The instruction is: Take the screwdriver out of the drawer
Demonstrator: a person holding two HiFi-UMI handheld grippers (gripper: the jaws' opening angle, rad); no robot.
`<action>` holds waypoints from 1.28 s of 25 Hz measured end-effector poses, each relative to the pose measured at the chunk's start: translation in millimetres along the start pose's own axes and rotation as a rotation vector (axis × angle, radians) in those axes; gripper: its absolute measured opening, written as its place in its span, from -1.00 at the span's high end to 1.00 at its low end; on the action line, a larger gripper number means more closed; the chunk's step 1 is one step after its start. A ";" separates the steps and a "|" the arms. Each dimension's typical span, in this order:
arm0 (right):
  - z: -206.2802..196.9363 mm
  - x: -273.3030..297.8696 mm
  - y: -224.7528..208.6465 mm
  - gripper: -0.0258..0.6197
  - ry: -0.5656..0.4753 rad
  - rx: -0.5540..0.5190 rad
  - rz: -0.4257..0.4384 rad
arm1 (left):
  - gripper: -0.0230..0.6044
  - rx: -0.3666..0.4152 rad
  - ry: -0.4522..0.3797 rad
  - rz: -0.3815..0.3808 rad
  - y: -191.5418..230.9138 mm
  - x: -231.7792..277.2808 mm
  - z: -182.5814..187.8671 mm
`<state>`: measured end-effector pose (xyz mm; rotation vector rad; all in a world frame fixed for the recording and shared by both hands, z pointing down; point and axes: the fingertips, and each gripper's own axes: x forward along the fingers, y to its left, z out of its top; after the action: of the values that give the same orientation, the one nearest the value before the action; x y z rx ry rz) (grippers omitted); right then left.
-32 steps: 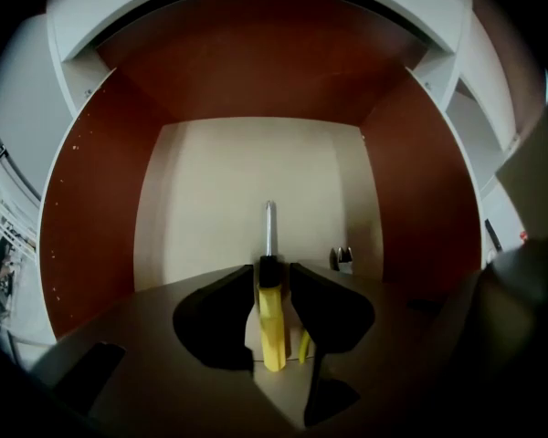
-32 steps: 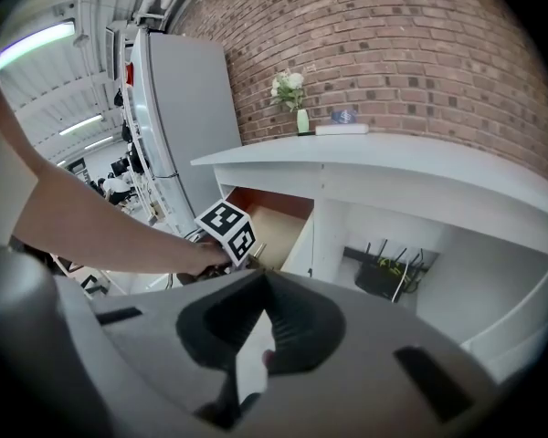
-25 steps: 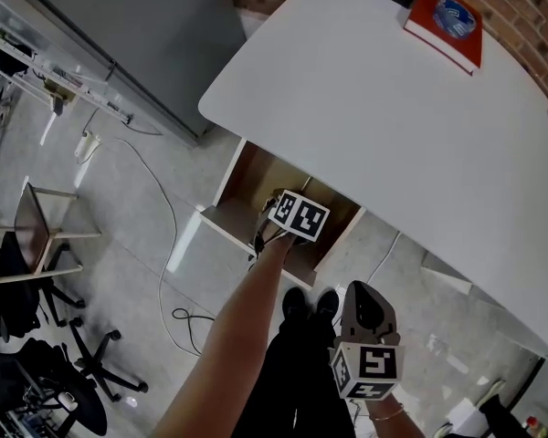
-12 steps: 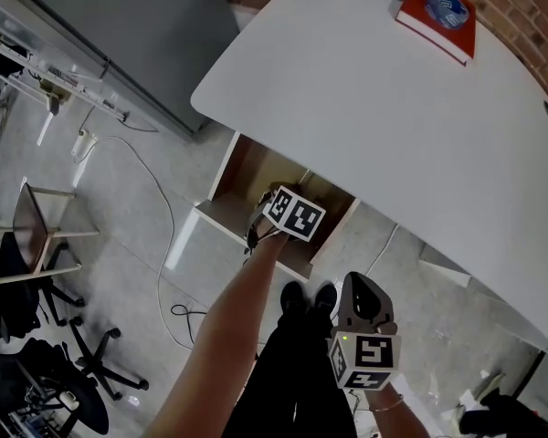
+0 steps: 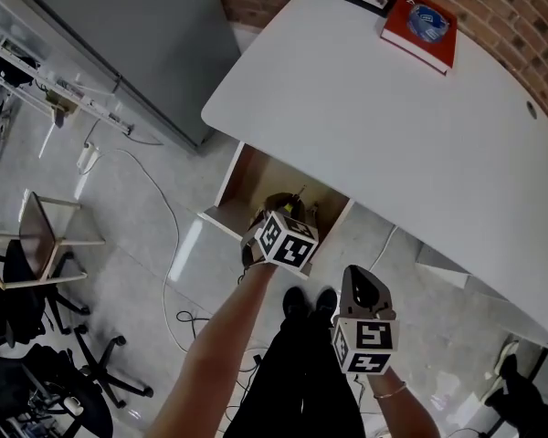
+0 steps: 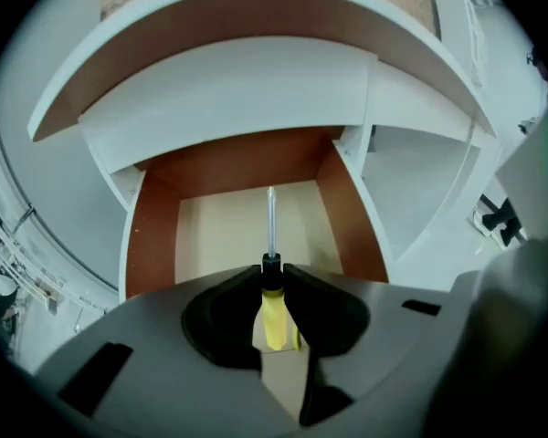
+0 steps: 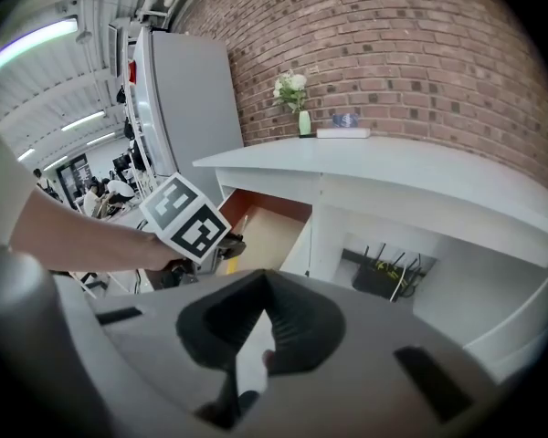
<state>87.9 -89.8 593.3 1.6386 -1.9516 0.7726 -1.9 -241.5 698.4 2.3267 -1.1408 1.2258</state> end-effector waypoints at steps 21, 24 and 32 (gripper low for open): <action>66.6 -45.0 7.9 0.92 -0.087 -0.071 0.018 | 0.71 -0.096 -0.253 0.027 -7.1 -179.8 56.9; 72.2 -51.0 12.6 0.92 -0.096 -0.078 0.021 | 0.71 -0.111 -0.280 0.037 -5.7 -202.4 59.7; 94.6 -69.0 20.3 0.92 -0.120 -0.107 0.038 | 0.71 -0.164 -0.329 0.056 -1.5 -251.9 64.3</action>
<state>79.7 -102.5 475.4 1.6223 -2.0748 0.5851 -47.2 -145.8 461.1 2.4407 -1.3608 0.7481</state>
